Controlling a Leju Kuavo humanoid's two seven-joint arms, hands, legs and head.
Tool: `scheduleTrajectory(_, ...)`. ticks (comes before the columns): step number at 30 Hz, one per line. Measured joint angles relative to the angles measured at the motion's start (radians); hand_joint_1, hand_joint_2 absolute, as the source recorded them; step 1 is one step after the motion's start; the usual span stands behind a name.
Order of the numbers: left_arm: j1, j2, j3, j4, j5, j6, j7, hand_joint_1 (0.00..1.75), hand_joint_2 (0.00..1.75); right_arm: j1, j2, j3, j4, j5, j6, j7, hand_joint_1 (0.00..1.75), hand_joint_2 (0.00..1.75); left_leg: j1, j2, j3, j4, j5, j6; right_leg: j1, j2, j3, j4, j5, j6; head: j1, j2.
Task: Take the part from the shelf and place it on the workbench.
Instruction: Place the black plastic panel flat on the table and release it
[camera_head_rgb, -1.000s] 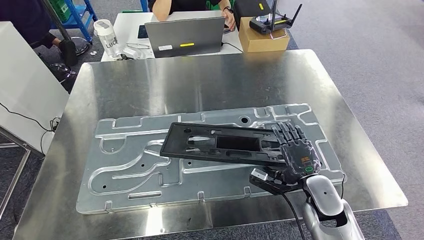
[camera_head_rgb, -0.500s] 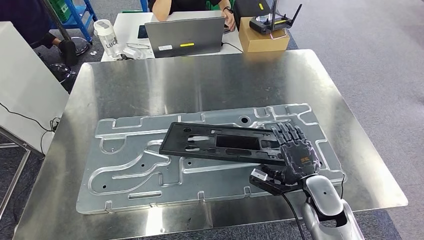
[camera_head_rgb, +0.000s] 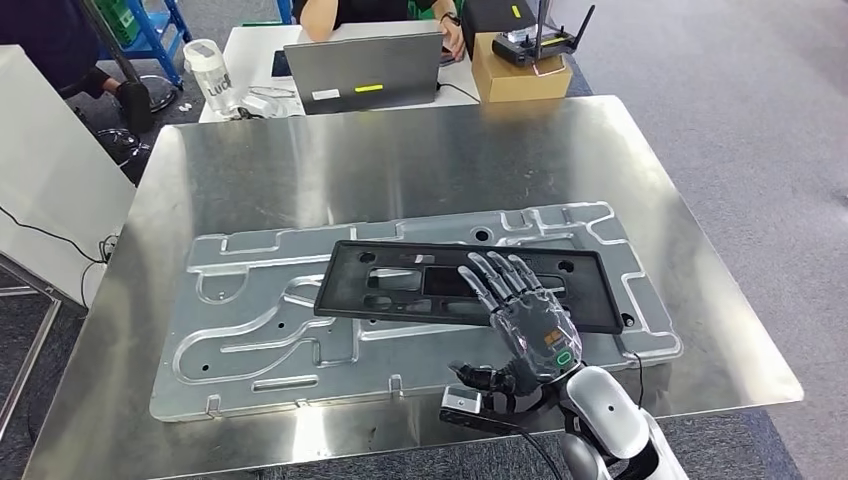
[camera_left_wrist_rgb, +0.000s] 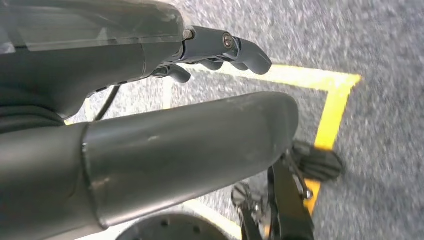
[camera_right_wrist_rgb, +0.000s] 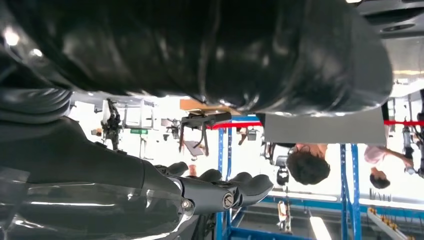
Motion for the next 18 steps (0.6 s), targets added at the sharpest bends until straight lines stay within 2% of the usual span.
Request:
scheduleTrajectory(1,0.000,0.001,0.000,0.000,0.000,0.001,0.000,0.00,0.00,0.000,-0.002,0.008,-0.006,-0.002,-0.002,0.000,0.00,0.00,0.002,-0.001,-0.008,0.010,-0.001,-0.008,-0.002,0.001,0.035,-0.058,0.020,0.004,0.000,0.000)
scheduleTrajectory(2,0.000,0.001,0.000,-0.001,0.000,0.001,-0.001,0.00,0.00,0.001,-0.004,0.014,-0.012,-0.004,-0.005,0.000,0.00,0.00,0.003,-0.003,-0.014,0.020,-0.002,-0.017,-0.002,0.003,0.056,-0.098,0.034,0.002,0.000,0.000)
scheduleTrajectory(3,0.000,0.002,0.000,-0.001,0.000,0.001,-0.001,0.00,0.00,0.001,-0.006,0.020,-0.016,-0.006,-0.009,0.000,0.00,0.00,0.002,-0.005,-0.019,0.027,-0.001,-0.025,0.000,0.006,0.063,-0.116,0.035,-0.004,0.000,0.000)
scheduleTrajectory(6,0.001,0.001,0.000,-0.001,0.000,0.001,-0.002,0.00,0.00,0.002,-0.011,0.034,-0.029,-0.010,-0.016,0.001,0.00,0.00,0.003,-0.010,-0.030,0.034,0.007,-0.049,0.006,0.010,0.044,-0.111,0.043,-0.036,0.000,0.000)
scheduleTrajectory(7,0.003,0.000,0.000,-0.001,0.000,0.001,-0.002,0.00,0.00,0.002,-0.012,0.040,-0.034,-0.010,-0.017,0.000,0.00,0.00,0.006,-0.009,-0.038,0.044,-0.006,-0.055,0.007,0.009,0.035,-0.110,0.051,-0.047,0.000,0.000)
scheduleTrajectory(8,0.004,-0.001,0.000,-0.001,0.000,0.001,-0.002,0.00,0.00,0.002,-0.012,0.045,-0.038,-0.011,-0.017,0.000,0.00,0.00,0.008,-0.008,-0.050,0.069,-0.036,-0.059,0.008,0.008,0.026,-0.111,0.059,-0.058,0.000,0.000)
scheduleTrajectory(9,0.004,-0.002,0.000,-0.001,0.000,0.001,-0.002,0.00,0.00,0.002,-0.013,0.050,-0.042,-0.011,-0.017,0.000,0.00,0.00,0.009,-0.007,-0.067,0.115,-0.082,-0.060,0.009,0.006,0.014,-0.112,0.069,-0.066,0.000,0.000)
scheduleTrajectory(11,0.004,-0.002,0.000,-0.001,0.000,0.002,-0.002,0.00,0.00,0.004,-0.014,0.057,-0.045,-0.011,-0.017,0.000,0.00,0.00,0.007,-0.007,-0.103,0.242,-0.174,-0.060,0.017,0.004,-0.013,-0.111,0.089,-0.074,0.000,0.000)
scheduleTrajectory(12,0.003,-0.002,0.000,-0.001,0.000,0.002,-0.002,0.00,0.00,0.005,-0.015,0.060,-0.046,-0.011,-0.018,0.000,0.00,0.00,0.006,-0.007,-0.109,0.293,-0.196,-0.058,0.021,0.003,-0.028,-0.111,0.100,-0.076,-0.001,0.000)
scheduleTrajectory(13,0.003,-0.002,0.000,-0.001,0.000,0.002,-0.002,0.00,0.00,0.005,-0.016,0.063,-0.046,-0.011,-0.019,0.000,0.00,0.00,0.003,-0.007,-0.100,0.314,-0.194,-0.053,0.026,0.003,-0.042,-0.110,0.110,-0.078,-0.001,0.000)
scheduleTrajectory(14,0.003,-0.002,0.000,-0.001,0.000,0.002,-0.001,0.00,0.00,0.006,-0.016,0.066,-0.047,-0.011,-0.020,0.000,0.00,0.00,-0.001,-0.007,-0.072,0.299,-0.174,-0.045,0.031,0.002,-0.055,-0.110,0.121,-0.079,-0.001,0.000)
scheduleTrajectory(15,0.003,-0.002,0.000,-0.001,0.000,0.002,-0.001,0.00,0.00,0.007,-0.017,0.069,-0.048,-0.011,-0.022,0.001,0.00,0.00,-0.006,-0.007,-0.027,0.251,-0.146,-0.034,0.036,0.002,-0.066,-0.110,0.131,-0.079,-0.001,0.000)
scheduleTrajectory(16,0.001,-0.001,0.000,-0.002,0.000,0.001,-0.001,0.00,0.00,0.007,-0.018,0.071,-0.051,-0.011,-0.024,0.001,0.00,0.00,-0.013,-0.007,0.029,0.180,-0.129,-0.020,0.039,0.002,-0.075,-0.110,0.141,-0.079,0.000,0.000)
scheduleTrajectory(17,-0.001,0.000,0.000,-0.003,0.000,0.001,-0.001,0.00,0.00,0.007,-0.019,0.073,-0.054,-0.011,-0.027,0.001,0.00,0.00,-0.020,-0.007,0.084,0.102,-0.126,-0.007,0.041,0.001,-0.080,-0.110,0.150,-0.077,0.000,0.000)
scheduleTrajectory(18,-0.003,0.000,0.000,-0.004,0.001,0.001,-0.001,0.00,0.00,0.008,-0.019,0.075,-0.058,-0.010,-0.029,0.001,0.00,0.00,-0.026,-0.006,0.122,0.042,-0.129,0.001,0.041,0.000,-0.082,-0.112,0.159,-0.072,0.000,0.000)
